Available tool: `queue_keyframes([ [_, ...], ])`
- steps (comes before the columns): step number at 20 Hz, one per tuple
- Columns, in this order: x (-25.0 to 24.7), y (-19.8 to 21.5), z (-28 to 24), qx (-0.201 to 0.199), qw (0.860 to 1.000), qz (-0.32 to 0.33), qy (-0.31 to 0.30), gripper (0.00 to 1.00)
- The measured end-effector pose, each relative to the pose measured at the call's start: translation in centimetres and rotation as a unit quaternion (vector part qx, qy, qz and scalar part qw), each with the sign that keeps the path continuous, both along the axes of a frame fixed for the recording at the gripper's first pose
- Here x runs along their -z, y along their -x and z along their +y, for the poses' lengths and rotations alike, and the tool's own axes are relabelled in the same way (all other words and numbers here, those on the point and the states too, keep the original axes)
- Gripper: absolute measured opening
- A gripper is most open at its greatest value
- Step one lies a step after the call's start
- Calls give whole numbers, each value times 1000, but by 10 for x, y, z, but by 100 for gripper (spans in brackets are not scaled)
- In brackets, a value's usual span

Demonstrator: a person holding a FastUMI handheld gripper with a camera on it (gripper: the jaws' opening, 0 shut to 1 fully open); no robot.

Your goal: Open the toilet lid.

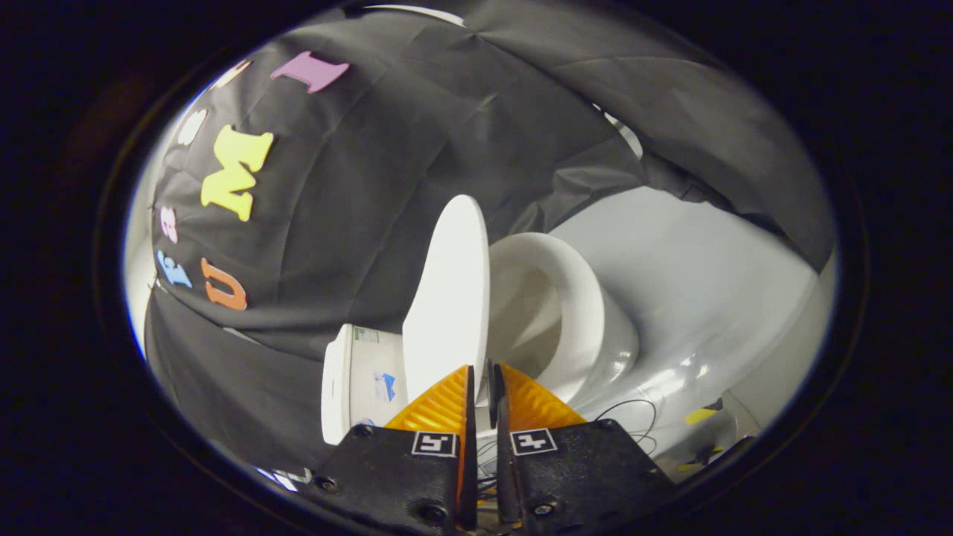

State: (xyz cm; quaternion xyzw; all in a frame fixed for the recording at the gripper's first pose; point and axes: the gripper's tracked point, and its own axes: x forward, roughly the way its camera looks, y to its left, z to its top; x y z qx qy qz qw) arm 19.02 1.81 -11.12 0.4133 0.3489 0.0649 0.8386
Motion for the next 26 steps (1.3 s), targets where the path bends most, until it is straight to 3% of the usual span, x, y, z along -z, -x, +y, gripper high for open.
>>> queue_keyframes([
  [4, -43, -3, 27, -26, 999, -27, 4, 13],
  [10, -73, 6, 59, -58, 994, -30, 91, 14],
  [14, -74, 9, 53, -57, 991, -25, 121, 13],
  [26, -120, 16, 100, -55, 979, -39, 193, 13],
])
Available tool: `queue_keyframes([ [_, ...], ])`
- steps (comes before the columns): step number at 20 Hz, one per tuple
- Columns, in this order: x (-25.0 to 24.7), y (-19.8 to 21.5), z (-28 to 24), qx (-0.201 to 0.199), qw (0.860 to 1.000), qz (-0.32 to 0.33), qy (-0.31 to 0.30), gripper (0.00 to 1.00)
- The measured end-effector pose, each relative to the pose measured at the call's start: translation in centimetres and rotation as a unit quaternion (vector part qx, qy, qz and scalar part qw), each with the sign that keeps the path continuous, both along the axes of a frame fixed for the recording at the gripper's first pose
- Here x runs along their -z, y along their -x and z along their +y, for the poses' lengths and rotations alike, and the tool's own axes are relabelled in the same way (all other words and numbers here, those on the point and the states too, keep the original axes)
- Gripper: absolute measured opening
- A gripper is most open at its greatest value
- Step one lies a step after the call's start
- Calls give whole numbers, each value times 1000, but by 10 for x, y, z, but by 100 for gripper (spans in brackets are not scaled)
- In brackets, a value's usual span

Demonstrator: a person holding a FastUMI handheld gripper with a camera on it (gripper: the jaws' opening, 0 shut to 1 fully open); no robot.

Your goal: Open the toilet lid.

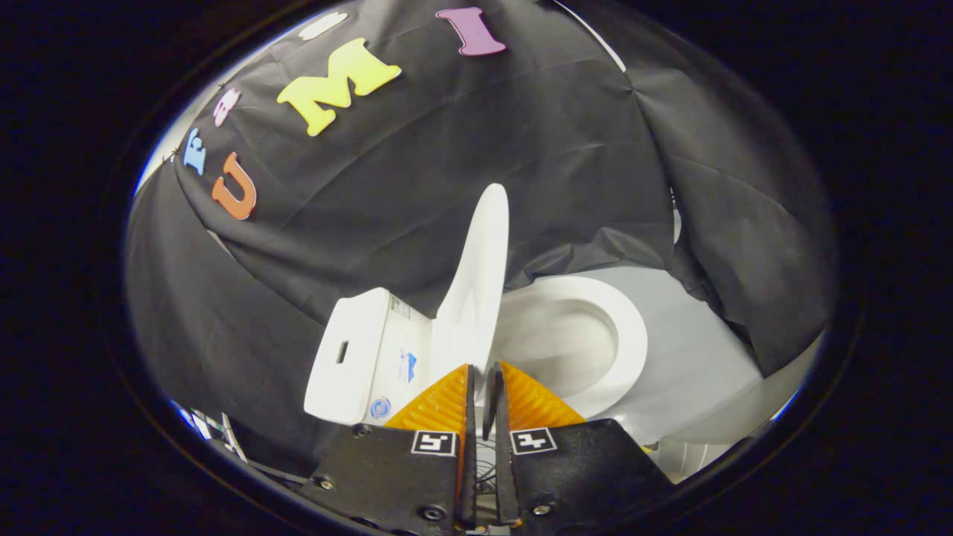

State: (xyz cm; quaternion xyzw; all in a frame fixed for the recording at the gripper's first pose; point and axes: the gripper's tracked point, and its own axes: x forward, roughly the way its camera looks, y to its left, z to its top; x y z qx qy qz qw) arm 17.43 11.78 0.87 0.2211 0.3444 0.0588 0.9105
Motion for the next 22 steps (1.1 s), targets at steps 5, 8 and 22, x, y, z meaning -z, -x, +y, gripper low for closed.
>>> queue_keyframes([
  [5, -16, -1, 21, 8, 1000, -7, 19, 14],
  [8, -28, -1, 39, 6, 999, -17, 38, 14],
  [22, -62, 6, 106, -5, 992, -37, 119, 14],
])
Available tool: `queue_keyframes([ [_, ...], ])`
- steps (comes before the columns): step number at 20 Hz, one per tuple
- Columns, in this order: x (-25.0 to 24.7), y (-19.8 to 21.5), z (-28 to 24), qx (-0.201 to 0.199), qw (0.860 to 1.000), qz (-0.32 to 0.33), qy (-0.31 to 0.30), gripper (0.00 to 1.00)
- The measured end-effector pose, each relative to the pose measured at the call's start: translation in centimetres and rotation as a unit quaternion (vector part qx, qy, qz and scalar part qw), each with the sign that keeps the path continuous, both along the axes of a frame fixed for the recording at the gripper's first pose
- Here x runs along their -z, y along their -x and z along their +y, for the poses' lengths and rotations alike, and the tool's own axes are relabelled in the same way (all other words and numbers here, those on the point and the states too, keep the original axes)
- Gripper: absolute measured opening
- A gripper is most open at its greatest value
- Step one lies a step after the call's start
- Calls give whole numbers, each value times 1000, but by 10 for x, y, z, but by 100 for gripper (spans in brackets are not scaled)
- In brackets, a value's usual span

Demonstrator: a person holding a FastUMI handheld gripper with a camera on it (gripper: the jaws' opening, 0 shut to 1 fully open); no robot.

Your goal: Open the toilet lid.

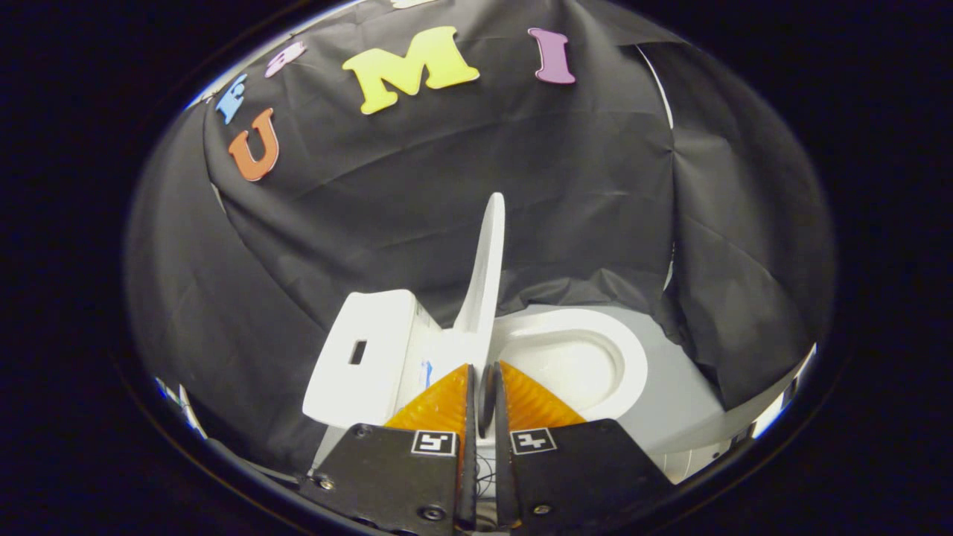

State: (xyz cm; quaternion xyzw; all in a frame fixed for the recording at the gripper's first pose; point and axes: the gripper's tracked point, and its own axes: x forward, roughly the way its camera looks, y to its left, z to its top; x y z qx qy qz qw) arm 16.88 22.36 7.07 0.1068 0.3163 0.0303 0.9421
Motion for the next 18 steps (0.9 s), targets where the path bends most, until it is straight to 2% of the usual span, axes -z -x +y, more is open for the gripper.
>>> queue_keyframes([
  [8, -14, -1, 50, -35, 998, -25, 38, 16],
  [14, -13, -1, 76, -39, 996, -35, 67, 19],
  [18, -15, 3, 102, -56, 992, -53, 100, 19],
])
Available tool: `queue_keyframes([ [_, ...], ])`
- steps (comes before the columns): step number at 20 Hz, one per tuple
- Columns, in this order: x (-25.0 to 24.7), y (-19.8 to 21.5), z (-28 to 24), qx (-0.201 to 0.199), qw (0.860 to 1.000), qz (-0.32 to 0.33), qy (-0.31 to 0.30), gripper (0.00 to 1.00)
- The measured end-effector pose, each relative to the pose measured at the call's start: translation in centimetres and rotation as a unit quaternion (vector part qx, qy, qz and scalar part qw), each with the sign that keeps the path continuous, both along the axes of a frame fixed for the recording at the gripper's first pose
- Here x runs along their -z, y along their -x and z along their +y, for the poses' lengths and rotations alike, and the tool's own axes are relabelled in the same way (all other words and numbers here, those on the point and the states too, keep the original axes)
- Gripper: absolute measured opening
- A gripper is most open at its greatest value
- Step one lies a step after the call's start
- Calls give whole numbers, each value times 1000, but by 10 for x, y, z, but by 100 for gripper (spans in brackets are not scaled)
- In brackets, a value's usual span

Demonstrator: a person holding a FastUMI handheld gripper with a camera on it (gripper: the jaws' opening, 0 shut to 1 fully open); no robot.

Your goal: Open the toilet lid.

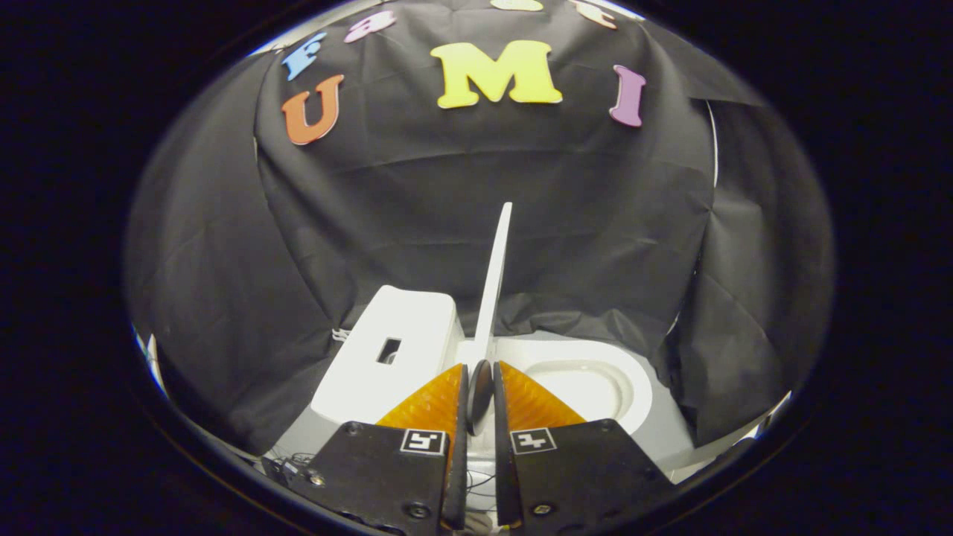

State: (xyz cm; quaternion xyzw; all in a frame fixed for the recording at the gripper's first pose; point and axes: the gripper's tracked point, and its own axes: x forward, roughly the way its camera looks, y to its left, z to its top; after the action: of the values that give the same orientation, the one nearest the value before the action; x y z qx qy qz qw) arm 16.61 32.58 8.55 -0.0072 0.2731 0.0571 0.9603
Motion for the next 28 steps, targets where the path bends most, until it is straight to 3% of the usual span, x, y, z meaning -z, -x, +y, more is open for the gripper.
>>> queue_keyframes([
  [10, 1, 1, 54, -30, 995, -50, 78, 19],
  [28, 26, 5, 125, -86, 987, -66, 121, 19],
])
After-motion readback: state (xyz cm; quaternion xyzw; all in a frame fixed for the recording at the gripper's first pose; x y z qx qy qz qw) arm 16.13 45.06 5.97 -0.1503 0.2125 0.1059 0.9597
